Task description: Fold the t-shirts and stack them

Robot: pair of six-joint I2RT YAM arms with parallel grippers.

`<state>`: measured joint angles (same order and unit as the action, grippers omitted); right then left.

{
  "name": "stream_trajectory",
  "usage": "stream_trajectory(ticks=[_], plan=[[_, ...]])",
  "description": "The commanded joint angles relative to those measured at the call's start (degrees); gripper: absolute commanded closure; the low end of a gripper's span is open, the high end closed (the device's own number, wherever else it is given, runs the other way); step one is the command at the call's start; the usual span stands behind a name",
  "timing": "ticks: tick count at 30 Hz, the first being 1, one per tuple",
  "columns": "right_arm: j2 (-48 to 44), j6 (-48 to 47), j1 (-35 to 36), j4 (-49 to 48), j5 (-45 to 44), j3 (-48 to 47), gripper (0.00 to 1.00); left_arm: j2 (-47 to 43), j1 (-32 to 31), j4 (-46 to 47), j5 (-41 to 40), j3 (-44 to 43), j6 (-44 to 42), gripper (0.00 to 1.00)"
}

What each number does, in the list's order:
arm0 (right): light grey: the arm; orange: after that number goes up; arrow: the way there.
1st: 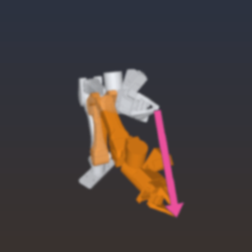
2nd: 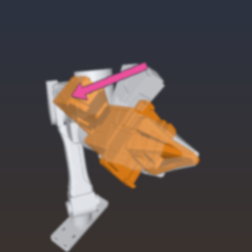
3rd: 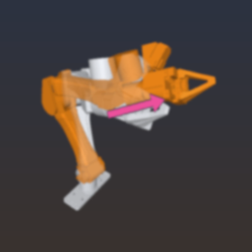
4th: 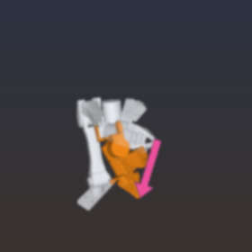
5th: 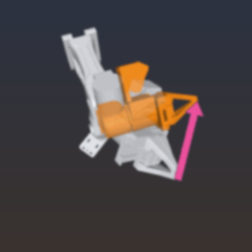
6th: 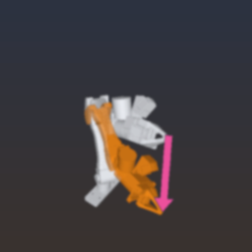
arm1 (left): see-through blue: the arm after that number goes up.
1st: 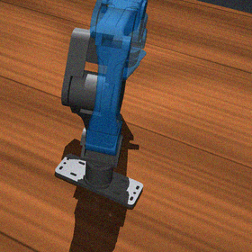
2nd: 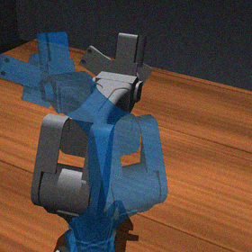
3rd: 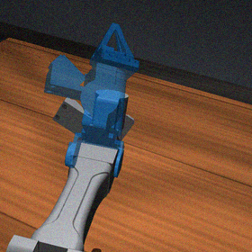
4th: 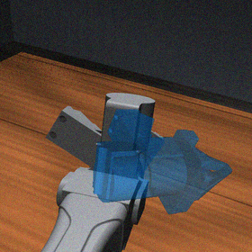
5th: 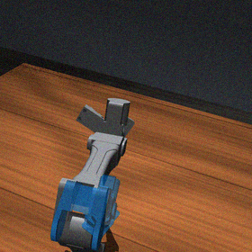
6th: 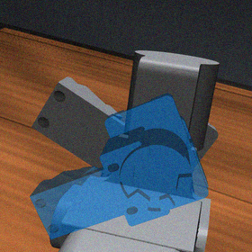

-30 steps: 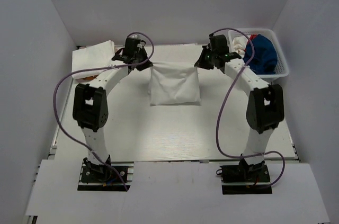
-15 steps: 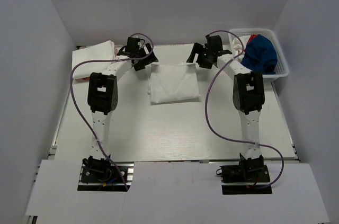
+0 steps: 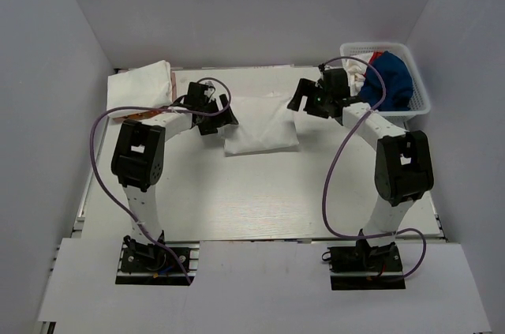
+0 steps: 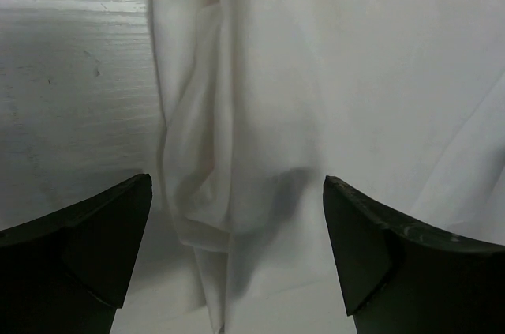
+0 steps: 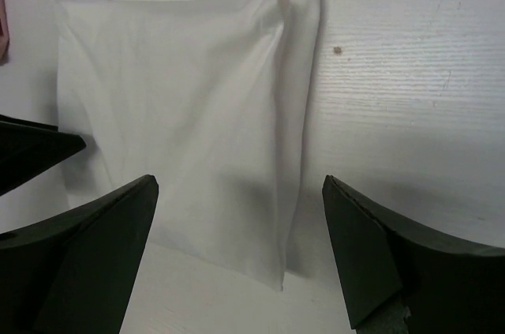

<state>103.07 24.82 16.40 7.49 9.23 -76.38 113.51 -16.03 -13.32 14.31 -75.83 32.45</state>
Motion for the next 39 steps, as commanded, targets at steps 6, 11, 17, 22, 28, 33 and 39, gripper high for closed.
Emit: stream_trajectory(ticks=[6,11,17,22,28,33,39], plan=[[-4.37,-1.35,-0.14,-0.89,-1.85,5.1,0.1,4.79,0.3,-2.06,-1.03,-6.78,-1.33,0.1],[-5.51,-0.74,-0.23,-0.89,-3.94,6.41,0.1,7.6,-0.23,0.13,4.74,-7.4,-1.86,0.45],[-6.73,2.51,-0.58,-1.24,-8.88,8.44,0.1,10.85,-0.23,4.26,8.19,-7.39,-1.86,0.8],[-9.98,2.25,-1.02,-2.83,-10.9,11.95,0.1,15.68,-0.23,-3.37,5.83,-17.41,-4.75,1.0],[-16.84,0.23,-1.46,-5.63,-12.39,18.63,0.1,9.98,0.3,-8.47,-3.2,-21.45,-15.47,1.0],[-20.97,-1.35,-1.37,-6.87,-16.0,22.84,0.1,4.09,0.91,-15.22,-11.74,-27.16,-27.06,1.0],[-24.49,-4.51,-1.29,-8.28,-21.88,24.43,0.1,-0.21,1.44,-20.96,-25.36,-30.69,-35.78,1.0]])
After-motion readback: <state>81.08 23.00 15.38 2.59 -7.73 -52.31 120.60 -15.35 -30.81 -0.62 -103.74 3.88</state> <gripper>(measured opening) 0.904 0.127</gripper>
